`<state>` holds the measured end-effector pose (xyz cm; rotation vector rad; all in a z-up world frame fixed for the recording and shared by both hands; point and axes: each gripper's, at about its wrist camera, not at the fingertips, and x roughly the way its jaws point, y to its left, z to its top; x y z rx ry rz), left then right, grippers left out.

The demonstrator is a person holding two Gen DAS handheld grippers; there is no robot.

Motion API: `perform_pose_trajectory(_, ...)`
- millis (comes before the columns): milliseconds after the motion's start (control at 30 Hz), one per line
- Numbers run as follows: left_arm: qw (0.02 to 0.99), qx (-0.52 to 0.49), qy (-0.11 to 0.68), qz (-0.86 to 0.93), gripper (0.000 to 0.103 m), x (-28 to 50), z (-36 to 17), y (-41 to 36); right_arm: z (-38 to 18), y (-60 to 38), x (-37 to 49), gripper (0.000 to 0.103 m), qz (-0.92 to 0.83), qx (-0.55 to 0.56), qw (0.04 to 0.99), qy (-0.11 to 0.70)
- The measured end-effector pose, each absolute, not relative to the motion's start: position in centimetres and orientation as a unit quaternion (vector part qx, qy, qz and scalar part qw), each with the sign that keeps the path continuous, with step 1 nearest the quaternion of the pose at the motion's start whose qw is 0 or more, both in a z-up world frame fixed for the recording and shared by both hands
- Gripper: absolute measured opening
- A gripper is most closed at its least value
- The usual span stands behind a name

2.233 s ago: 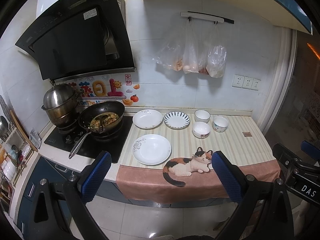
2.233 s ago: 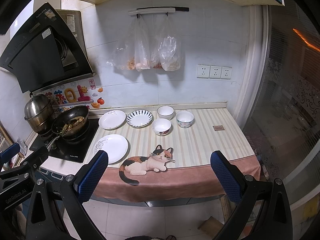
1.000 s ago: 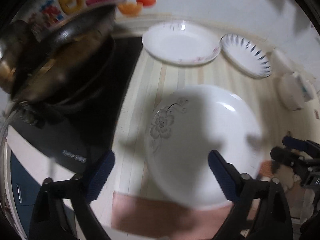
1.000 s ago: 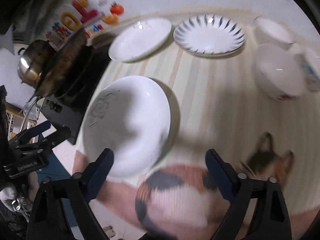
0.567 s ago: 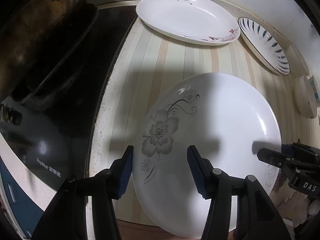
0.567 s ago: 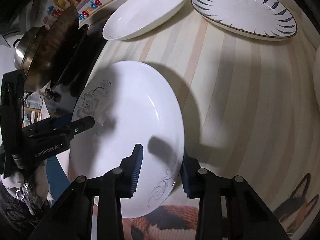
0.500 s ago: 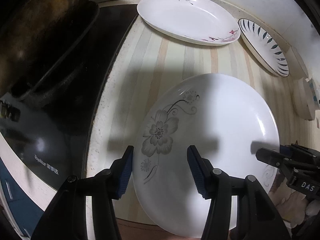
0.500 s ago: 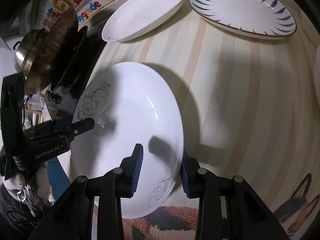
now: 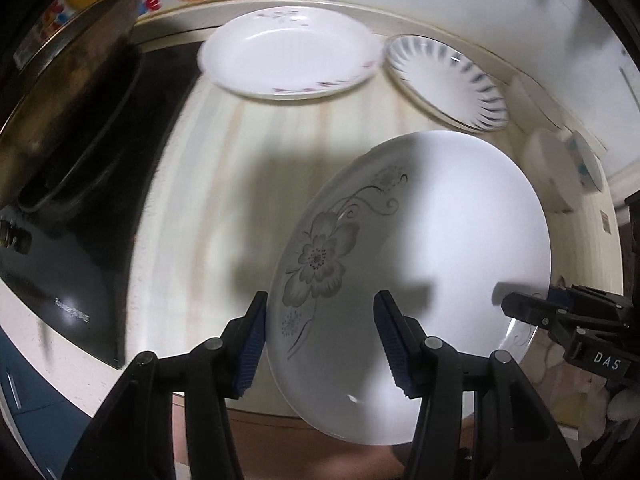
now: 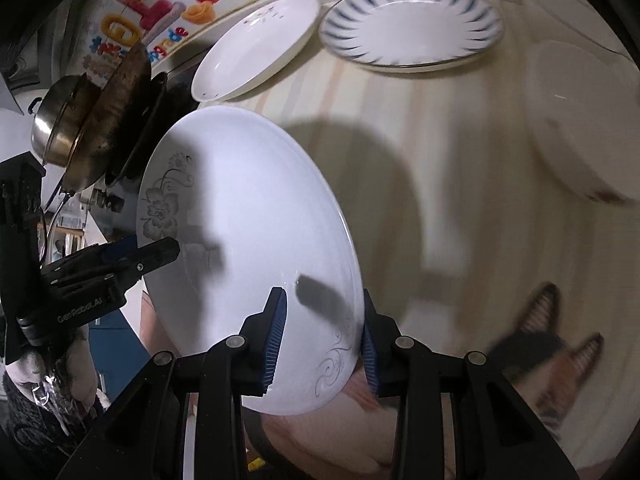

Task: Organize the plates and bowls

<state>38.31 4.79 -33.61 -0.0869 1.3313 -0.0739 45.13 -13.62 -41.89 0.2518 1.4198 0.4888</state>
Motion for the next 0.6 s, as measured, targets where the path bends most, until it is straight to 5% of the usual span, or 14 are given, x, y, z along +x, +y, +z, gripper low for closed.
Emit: perform_pose_trajectory(600, 0.765, -0.003, 0.632, -0.122, 0.050, 38.1, -35.0, -6.7, -41.6, -26.6, 39.8, 0.037, 0.132, 0.173, 0.734, 0.644)
